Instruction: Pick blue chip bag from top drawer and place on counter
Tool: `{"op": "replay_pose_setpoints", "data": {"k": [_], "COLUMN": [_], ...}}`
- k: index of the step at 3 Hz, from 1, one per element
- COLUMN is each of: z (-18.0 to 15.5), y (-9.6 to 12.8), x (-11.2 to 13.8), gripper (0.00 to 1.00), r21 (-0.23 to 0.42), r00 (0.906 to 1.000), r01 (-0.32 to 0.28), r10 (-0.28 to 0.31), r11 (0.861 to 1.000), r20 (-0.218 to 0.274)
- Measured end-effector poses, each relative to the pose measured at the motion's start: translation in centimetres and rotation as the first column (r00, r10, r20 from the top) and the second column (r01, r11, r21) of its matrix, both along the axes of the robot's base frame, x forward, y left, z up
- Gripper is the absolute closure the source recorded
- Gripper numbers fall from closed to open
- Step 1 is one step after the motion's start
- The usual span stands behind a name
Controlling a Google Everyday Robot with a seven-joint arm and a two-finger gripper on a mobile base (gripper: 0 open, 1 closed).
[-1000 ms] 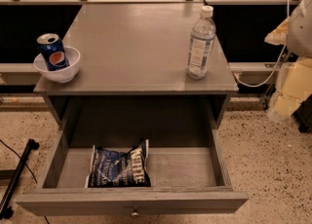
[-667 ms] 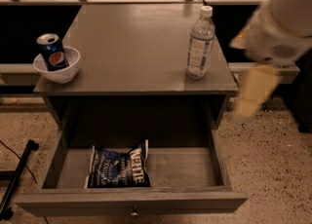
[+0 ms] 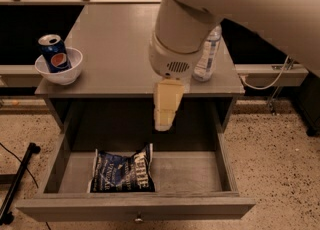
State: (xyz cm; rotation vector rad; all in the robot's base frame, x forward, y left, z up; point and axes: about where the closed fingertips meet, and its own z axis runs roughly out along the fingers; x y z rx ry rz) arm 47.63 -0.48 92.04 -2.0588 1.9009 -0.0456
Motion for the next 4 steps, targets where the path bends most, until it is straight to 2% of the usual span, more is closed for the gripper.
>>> {"op": "replay_pose_setpoints", "data": {"k": [1, 2, 3, 4], "z": [0.0, -4.6, -10.5, -15.9], "y": [0.1, 1.9, 2.5, 4.1], "x": [0.0, -0.1, -0.8, -1.6], "gripper": [0.0, 0.0, 0.0, 0.0], "r21": [0.0, 0.008, 0.032, 0.074], "r00": [1.0, 0.9916, 0.9779, 0.9694], "r01": [-0.003, -0.057, -0.067, -0.098], "r10": [0.003, 0.058, 0.072, 0.112], "r11": [1.0, 0.998, 0.997, 0.992], "r20": [0.0, -0.116, -0.196, -0.218]}}
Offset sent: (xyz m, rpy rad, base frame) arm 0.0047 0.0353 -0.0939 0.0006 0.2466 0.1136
